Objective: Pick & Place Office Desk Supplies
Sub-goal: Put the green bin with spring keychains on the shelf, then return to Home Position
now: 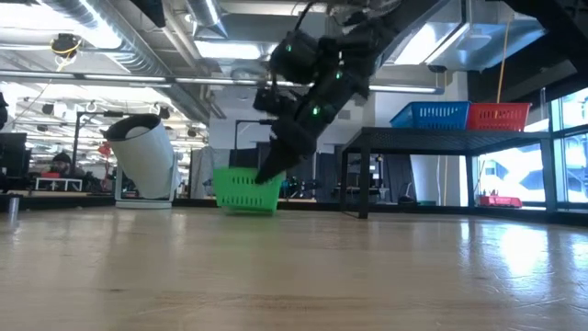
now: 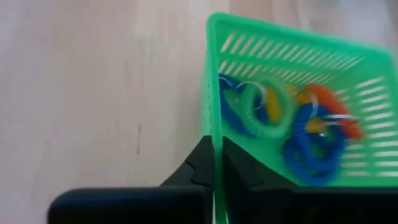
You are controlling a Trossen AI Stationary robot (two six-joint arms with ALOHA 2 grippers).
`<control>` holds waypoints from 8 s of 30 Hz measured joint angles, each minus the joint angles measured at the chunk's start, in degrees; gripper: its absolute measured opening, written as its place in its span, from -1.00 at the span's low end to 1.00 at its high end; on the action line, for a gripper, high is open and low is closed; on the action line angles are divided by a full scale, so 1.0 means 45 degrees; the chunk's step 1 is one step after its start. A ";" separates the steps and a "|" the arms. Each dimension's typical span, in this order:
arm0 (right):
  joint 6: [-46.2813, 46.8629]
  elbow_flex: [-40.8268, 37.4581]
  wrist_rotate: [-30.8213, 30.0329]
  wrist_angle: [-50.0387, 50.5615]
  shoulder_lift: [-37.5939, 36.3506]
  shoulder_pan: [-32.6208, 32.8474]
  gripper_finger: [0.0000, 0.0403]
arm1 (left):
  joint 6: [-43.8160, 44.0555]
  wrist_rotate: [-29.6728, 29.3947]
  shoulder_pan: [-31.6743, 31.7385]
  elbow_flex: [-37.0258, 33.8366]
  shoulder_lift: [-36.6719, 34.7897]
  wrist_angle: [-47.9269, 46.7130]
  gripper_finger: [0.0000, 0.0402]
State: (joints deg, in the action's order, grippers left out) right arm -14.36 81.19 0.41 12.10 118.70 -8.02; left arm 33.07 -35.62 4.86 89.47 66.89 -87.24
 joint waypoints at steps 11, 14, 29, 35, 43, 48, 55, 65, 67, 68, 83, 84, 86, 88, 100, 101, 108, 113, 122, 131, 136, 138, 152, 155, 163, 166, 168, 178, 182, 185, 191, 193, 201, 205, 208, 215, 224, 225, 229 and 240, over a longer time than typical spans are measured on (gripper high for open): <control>-0.1236 0.1021 0.0053 0.1501 -0.2276 0.0099 -0.95 | -0.0091 -0.0189 0.0000 0.0000 -0.0005 -0.0004 -0.99; -0.1504 0.1351 0.0050 0.2520 -0.3143 -0.0019 -0.95 | -0.0086 -0.0189 0.0000 0.0000 -0.0005 -0.0004 -0.98; -0.1351 0.1554 -0.1274 0.8159 -0.7405 -0.1741 -0.94 | -0.0195 -0.0343 0.0000 0.0000 -0.0005 -0.0003 -0.99; -0.1349 0.1382 -0.1228 0.9731 -0.7982 -0.2461 -0.94 | -0.0523 -0.0551 0.0000 0.0000 -0.0005 -0.0002 -0.99; -0.1352 0.0374 -0.1179 1.0209 -0.8075 -0.2932 -0.94 | -0.0528 -0.0675 0.0000 0.0000 -0.0005 0.0000 -0.98; -0.1821 -0.0226 -0.1185 1.0087 -0.8070 -0.2961 -0.94 | -0.0553 -0.0670 0.0000 0.0000 -0.0005 -0.0005 -1.00; -0.2554 -0.0574 -0.1210 1.0103 -0.8065 -0.3163 -0.93 | -0.0858 -0.0670 0.0000 0.0000 -0.0005 -0.0002 -0.97; -0.2631 -0.0579 -0.1343 1.0214 -0.8065 -0.3349 -0.78 | -0.0852 -0.0660 0.0000 0.0000 -0.0005 -0.0005 -0.99; -0.2631 -0.0579 -0.1560 1.0223 -0.8065 -0.3340 -0.72 | -0.0848 -0.0656 0.0000 0.0000 -0.0005 0.0000 -0.99; -0.2636 -0.0579 -0.1668 1.0236 -0.8065 -0.3340 -0.69 | -0.0848 -0.0656 0.0003 0.0000 -0.0005 -0.0002 -0.98; -0.2476 -0.0579 -0.2006 1.0939 -0.8591 -0.3340 -0.30 | -0.0818 -0.0636 0.0003 0.0000 -0.0003 -0.0002 -0.97; -0.2337 -0.0579 -0.2001 1.0937 -0.8714 -0.3340 -0.28 | -0.0819 -0.0628 0.0000 0.0000 0.0000 0.0000 -0.97; -0.1991 -0.0579 -0.2001 1.0936 -0.9044 -0.3340 -0.25 | -0.0819 -0.0473 0.0005 0.0000 0.0000 -0.0002 -0.98; -0.1464 -0.0579 -0.2006 1.0903 -0.9425 -0.3286 -0.23 | -0.0819 -0.0298 0.0000 0.0000 0.0000 0.0000 -0.99; 0.6709 -0.0574 -0.2909 1.1198 -1.1661 -0.2586 -0.24 | -0.0852 0.0298 0.0000 0.0000 0.0005 0.0097 -0.97; 0.6727 -0.0574 -0.2942 1.1275 -1.1768 -0.2583 -0.24 | -0.0853 0.0303 0.0005 0.0000 0.0005 0.0092 -0.98; 0.7110 -0.0569 -0.1105 1.1458 -1.1961 -0.2582 -0.24 | -0.0209 0.0755 0.0005 0.0000 0.0005 0.0097 -0.98; 0.6235 -0.0569 0.0072 1.2114 -1.1931 -0.2582 -0.24 | -0.0381 0.1375 0.0000 0.0000 -0.0115 0.0066 -0.97; 0.5514 -0.2588 -0.0083 1.0801 -1.3430 -0.1650 -0.24 | 0.0890 0.0495 -0.1458 -0.0078 -0.2227 -0.0181 -0.99; 0.6405 -0.7164 0.0666 0.6163 -1.7232 -0.1264 -0.24 | 0.1405 -0.1513 -0.3427 -0.4065 -0.5337 0.3425 -0.98; 0.5916 -0.9494 0.1226 0.3091 -1.8969 -0.1270 -0.24 | -0.0531 -0.2469 -0.3818 -0.7187 -0.6751 0.7331 -0.99; 0.5862 -1.0300 0.1297 0.2194 -1.9385 -0.1275 -0.24 | -0.1188 -0.2875 -0.3823 -0.8335 -0.7217 0.8823 -0.99; 0.6473 -1.4579 0.2783 -0.4040 -2.0722 -0.1275 -0.24 | -0.3911 -0.3549 -0.3823 -1.5089 -1.0760 1.7662 -0.99; 0.7011 -1.5353 0.2783 -0.5217 -2.0723 -0.1275 -0.24 | -0.4582 -0.3172 -0.3823 -1.6125 -1.1327 1.9257 -0.99; 0.7424 -1.6981 0.2783 -0.8006 -2.0723 -0.1275 -0.24 | -0.4959 -0.2412 -0.3823 -1.8230 -1.2558 2.1868 -0.99; 0.7449 -1.7447 0.2783 -0.8902 -2.0723 -0.1275 -0.24 | -0.4967 -0.2068 -0.3823 -1.8682 -1.2769 2.2310 -0.98; 0.7652 -1.7795 0.2783 -0.9596 -2.0723 -0.1275 -0.24 | -0.4887 -0.1907 -0.3823 -1.9005 -1.2827 2.2568 -0.98; 0.7686 -1.7860 0.2723 -0.9651 -2.0723 -0.1275 -0.24 | -0.3322 -0.1845 -0.3808 -1.9768 -1.2822 2.1798 -0.97; 0.7728 -1.7860 0.2720 -0.9651 -2.0723 -0.1275 -0.24 | -0.3578 -0.1829 -0.3808 -1.9768 -1.2823 2.1648 -0.97; 0.7767 -1.7855 0.2725 -0.9646 -2.0723 -0.1275 -0.24 | -0.3606 -0.1826 -0.3808 -1.9768 -1.2823 2.1505 -0.96; 0.8026 -1.7850 0.2773 -0.9642 -2.0718 -0.1275 -0.24 | -0.3617 -0.1826 -0.3808 -1.9768 -1.2823 2.1334 -0.96; 0.8050 -1.7850 0.2773 -0.9642 -2.0723 -0.1275 -0.24 | -0.3616 -0.1826 -0.3808 -1.9768 -1.2823 2.1337 -0.96; 0.8049 -1.7850 0.2773 -0.9639 -2.0718 -0.1275 -0.24 | -0.3617 -0.1826 -0.3808 -1.9768 -1.2823 2.1337 -0.96; 0.8045 -1.7846 0.2778 -0.9642 -2.0718 -0.1275 -0.24 | -0.3617 -0.1826 -0.3808 -1.9768 -1.2823 2.1337 -0.96; 0.8045 -1.7846 0.2778 -0.9637 -2.0718 -0.1275 -0.24 | -0.3617 -0.1821 -0.3808 -1.9768 -1.2823 2.1337 -0.97; 0.8042 -1.7836 0.2778 -0.9637 -2.0718 -0.1275 -0.24 | -0.3617 -0.1821 -0.3808 -1.9768 -1.2823 2.1337 -0.95; 0.8037 -1.7836 0.2778 -0.9637 -2.0718 -0.1275 -0.24 | -0.3617 -0.1821 -0.3808 -1.9768 -1.2823 2.1337 -0.96; 0.8035 -1.7836 0.2778 -0.9637 -2.0718 -0.1275 -0.24 | -0.3617 -0.1821 -0.3808 -1.9768 -1.2823 2.1337 -0.96; 0.8029 -1.7836 0.2778 -0.9637 -2.0718 -0.1275 -0.24 | -0.3617 -0.1821 -0.3808 -1.9768 -1.2823 2.1337 -0.94; 0.8011 -1.7836 0.2783 -0.9637 -2.0718 -0.1275 -0.24 | -0.3617 -0.1821 -0.3808 -1.9768 -1.2823 2.1337 -0.94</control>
State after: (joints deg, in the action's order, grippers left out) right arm 21.69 0.93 12.93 -31.27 25.47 -13.76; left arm 16.80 -43.81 -12.27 0.51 9.19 8.78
